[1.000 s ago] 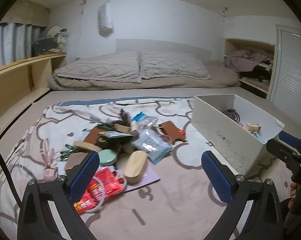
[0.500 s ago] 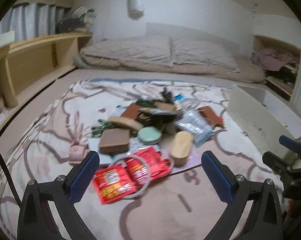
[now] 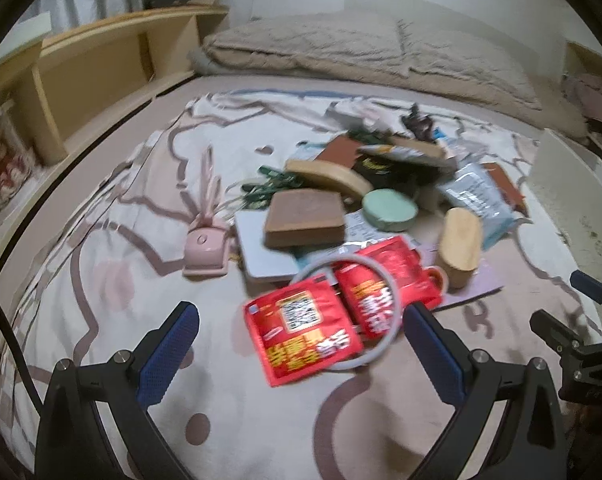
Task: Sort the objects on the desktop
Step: 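Move the left tool over the red glove packet while the right tool approaches the white ring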
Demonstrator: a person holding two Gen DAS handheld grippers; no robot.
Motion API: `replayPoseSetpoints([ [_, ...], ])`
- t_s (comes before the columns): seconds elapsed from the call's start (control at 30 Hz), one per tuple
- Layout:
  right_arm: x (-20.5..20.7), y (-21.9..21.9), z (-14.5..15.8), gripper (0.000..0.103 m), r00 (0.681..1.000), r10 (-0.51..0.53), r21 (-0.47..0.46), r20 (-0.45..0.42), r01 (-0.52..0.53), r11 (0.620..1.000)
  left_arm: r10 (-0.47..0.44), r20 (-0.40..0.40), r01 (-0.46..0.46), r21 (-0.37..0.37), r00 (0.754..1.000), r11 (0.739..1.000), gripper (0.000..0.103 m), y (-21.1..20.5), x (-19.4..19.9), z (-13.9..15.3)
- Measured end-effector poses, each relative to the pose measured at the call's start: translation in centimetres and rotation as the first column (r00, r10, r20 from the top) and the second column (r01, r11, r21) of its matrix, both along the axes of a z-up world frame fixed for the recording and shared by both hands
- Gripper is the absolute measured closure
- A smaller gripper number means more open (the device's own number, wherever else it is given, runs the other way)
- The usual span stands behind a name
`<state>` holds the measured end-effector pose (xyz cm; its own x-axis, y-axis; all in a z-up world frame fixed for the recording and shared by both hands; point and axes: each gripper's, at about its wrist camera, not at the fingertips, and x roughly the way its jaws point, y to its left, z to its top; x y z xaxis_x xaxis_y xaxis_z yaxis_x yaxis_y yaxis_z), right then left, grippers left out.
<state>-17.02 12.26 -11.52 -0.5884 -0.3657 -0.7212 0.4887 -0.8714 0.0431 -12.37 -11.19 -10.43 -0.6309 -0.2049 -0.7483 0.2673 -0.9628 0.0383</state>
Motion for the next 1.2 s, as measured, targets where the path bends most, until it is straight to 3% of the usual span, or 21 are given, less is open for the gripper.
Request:
replayPoseSetpoints([
  [0.2, -0.5, -0.2, -1.5, 0.000, 0.996, 0.005, 0.022, 0.085, -0.006, 1.000, 0.025, 0.091, -0.025, -0.010, 0.996, 1.000, 0.000, -0.7, -1.2, -1.7],
  [0.47, -0.1, -0.3, -2.3, 0.000, 0.995, -0.011, 0.073, 0.103, 0.003, 0.997, -0.005, 0.215, 0.030, -0.114, 0.977, 0.993, 0.000, 0.5, -2.1, -4.0],
  [0.6, 0.1, -0.3, -2.5, 0.000, 0.995, -0.012, 0.087, 0.103, 0.003, 0.996, -0.037, 0.219, 0.055, -0.078, 0.975, 0.995, 0.000, 0.8, -2.2, -4.0],
  [0.73, -0.1, 0.0, -2.5, 0.000, 0.993, -0.019, 0.075, 0.113, 0.010, 0.997, -0.118, 0.233, 0.120, 0.005, 0.965, 0.993, 0.000, 1.8, -1.7, -4.3],
  [0.83, 0.1, 0.3, -2.4, 0.000, 0.993, -0.022, 0.070, 0.118, 0.014, 0.997, -0.158, 0.227, 0.165, -0.012, 0.961, 0.986, 0.001, 3.1, -1.3, -4.3],
  [0.93, 0.5, 0.7, -2.3, 0.000, 0.993, -0.024, 0.063, 0.117, 0.016, 0.998, -0.190, 0.221, 0.191, 0.018, 0.957, 0.981, 0.001, 3.7, -1.1, -4.2],
  [1.1, 1.1, 1.0, -2.0, 0.000, 0.991, -0.022, 0.030, 0.133, 0.018, 0.999, -0.289, 0.213, 0.275, 0.094, 0.933, 0.957, 0.001, 5.1, -0.6, -4.2],
  [1.2, 1.4, 0.8, -1.6, 0.000, 0.990, -0.002, -0.003, 0.142, 0.002, 1.000, -0.337, 0.207, 0.324, 0.097, 0.918, 0.941, 0.001, 6.2, -0.3, -4.3],
])
